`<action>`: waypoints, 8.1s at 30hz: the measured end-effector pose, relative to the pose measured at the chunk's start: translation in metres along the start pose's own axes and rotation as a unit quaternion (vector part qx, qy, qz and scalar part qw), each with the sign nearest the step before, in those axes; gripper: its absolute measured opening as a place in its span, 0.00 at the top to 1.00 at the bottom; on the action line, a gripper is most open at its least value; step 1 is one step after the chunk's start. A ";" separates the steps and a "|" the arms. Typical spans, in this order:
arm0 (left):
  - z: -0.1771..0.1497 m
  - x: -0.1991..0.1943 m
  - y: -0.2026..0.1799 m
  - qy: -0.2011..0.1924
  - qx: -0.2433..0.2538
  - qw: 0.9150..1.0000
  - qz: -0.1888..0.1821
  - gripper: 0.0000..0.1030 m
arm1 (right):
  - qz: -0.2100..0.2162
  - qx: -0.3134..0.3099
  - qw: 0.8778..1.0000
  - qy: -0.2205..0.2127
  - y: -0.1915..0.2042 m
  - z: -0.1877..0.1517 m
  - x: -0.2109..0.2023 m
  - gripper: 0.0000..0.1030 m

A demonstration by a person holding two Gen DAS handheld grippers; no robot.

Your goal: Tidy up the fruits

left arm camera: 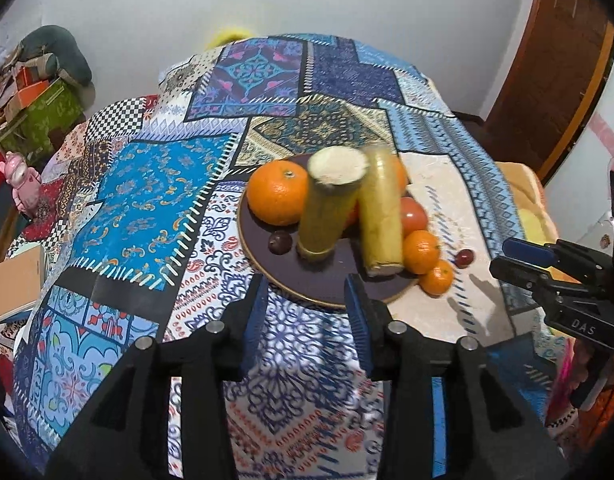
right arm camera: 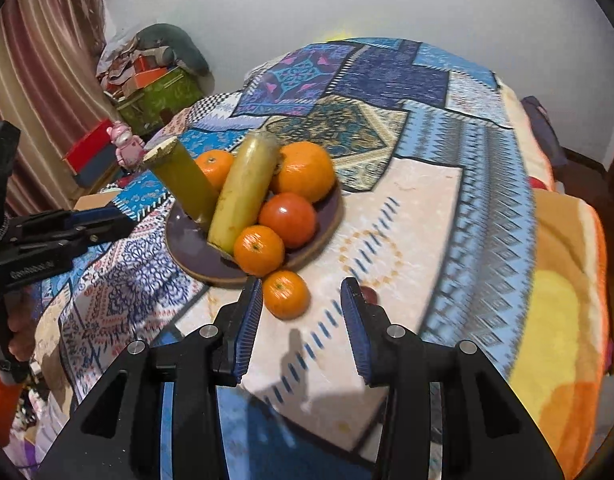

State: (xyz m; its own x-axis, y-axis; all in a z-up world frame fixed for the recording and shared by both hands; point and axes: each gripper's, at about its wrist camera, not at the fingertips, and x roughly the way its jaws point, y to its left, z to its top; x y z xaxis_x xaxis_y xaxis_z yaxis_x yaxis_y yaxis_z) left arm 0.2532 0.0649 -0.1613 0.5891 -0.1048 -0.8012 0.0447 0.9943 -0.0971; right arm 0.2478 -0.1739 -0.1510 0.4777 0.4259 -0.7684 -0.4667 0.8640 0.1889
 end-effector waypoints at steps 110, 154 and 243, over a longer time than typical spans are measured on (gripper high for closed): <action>0.000 0.049 0.025 0.027 -0.006 0.998 -0.057 0.66 | 0.034 -0.059 0.997 0.041 0.093 0.021 0.076 0.75; -0.007 -0.216 -0.021 -0.252 -0.004 0.968 -0.014 0.62 | 0.025 -0.031 0.974 -0.222 0.107 0.022 -0.163 0.65; -0.065 -0.300 -0.082 -0.342 0.028 0.939 0.010 0.00 | -0.092 -0.031 0.927 -0.363 0.136 -0.032 -0.275 0.00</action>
State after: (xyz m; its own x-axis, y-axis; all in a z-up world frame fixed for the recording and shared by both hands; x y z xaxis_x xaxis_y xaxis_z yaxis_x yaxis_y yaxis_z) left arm 0.0201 0.0132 0.0487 0.9699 -0.0673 -0.2339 0.0595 0.9974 -0.0399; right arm 0.0289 -0.1827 0.0661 0.9181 0.3603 -0.1653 -0.3583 0.9326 0.0428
